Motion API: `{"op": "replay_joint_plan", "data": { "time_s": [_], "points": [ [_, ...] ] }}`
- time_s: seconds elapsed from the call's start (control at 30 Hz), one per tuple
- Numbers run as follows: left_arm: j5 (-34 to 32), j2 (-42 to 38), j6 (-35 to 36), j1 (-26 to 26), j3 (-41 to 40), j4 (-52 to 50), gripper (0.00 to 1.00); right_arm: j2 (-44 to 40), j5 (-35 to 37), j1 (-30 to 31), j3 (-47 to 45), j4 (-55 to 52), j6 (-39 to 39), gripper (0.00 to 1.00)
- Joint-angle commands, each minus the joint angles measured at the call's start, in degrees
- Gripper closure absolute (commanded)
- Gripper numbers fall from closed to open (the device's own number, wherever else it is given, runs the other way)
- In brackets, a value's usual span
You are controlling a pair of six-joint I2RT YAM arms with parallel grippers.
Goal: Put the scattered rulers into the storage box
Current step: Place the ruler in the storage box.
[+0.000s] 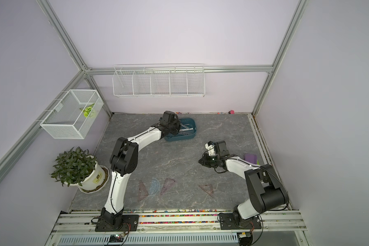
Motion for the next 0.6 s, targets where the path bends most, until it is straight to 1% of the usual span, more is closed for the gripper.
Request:
{"op": "replay_joint_plan", "data": {
  "time_s": [0.0, 0.27, 0.4, 0.57],
  "points": [
    [-2.0, 1.5, -2.2, 0.0, 4.5, -0.9, 1.0, -1.1, -0.4, 0.2, -1.2, 0.9, -0.1, 0.99],
    [-2.7, 5.5, -3.5, -0.5, 8.7, -3.7, 1.0, -0.8, -0.5, 0.2, -1.5, 1.6, 0.2, 0.99],
    [-2.9, 6.5, -3.4, -0.8, 9.9, -3.9, 0.94, -0.2, -0.7, 0.2, -1.5, 2.0, 0.2, 0.99],
    [-2.9, 6.2, -3.2, -1.3, 9.0, -3.5, 0.83, 0.3, -0.6, 0.2, -1.5, 2.3, 0.2, 0.99]
  ]
}}
